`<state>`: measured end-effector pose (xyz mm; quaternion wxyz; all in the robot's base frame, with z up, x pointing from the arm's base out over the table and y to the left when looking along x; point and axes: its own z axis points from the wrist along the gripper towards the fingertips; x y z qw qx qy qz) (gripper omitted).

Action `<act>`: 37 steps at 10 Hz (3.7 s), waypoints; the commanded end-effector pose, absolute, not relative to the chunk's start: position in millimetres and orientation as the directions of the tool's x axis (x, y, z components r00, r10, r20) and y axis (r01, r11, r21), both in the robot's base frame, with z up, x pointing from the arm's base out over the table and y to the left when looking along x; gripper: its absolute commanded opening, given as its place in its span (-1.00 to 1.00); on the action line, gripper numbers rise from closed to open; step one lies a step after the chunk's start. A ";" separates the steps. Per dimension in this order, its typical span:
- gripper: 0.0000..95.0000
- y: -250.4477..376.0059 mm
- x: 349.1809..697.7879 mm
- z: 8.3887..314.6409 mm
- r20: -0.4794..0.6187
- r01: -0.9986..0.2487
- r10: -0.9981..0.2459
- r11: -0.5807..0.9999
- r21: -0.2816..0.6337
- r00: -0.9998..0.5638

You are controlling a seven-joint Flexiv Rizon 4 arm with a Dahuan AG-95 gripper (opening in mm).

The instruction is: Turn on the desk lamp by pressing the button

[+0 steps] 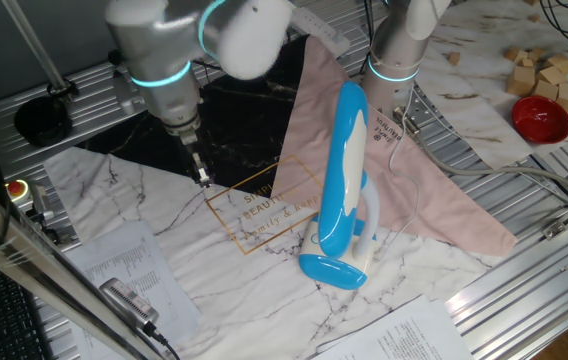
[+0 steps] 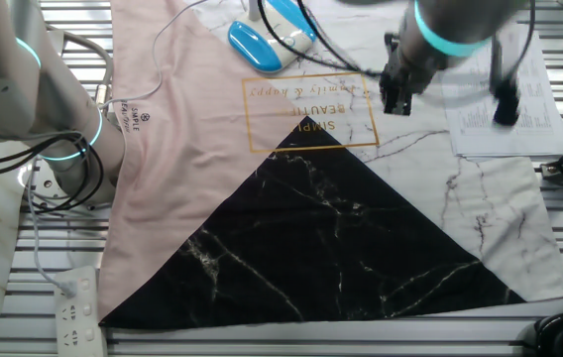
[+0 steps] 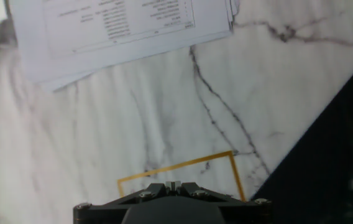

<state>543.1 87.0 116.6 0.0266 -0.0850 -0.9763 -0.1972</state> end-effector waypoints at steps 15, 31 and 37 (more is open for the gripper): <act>-1.00 97.5 534.9 109.2 0.131 0.200 0.152 0.687 0.698 -0.980; -1.00 97.5 534.8 109.1 0.132 0.089 -0.005 0.713 0.696 -0.991; -1.00 104.6 537.7 109.4 0.111 -0.021 -0.141 0.705 0.709 -0.984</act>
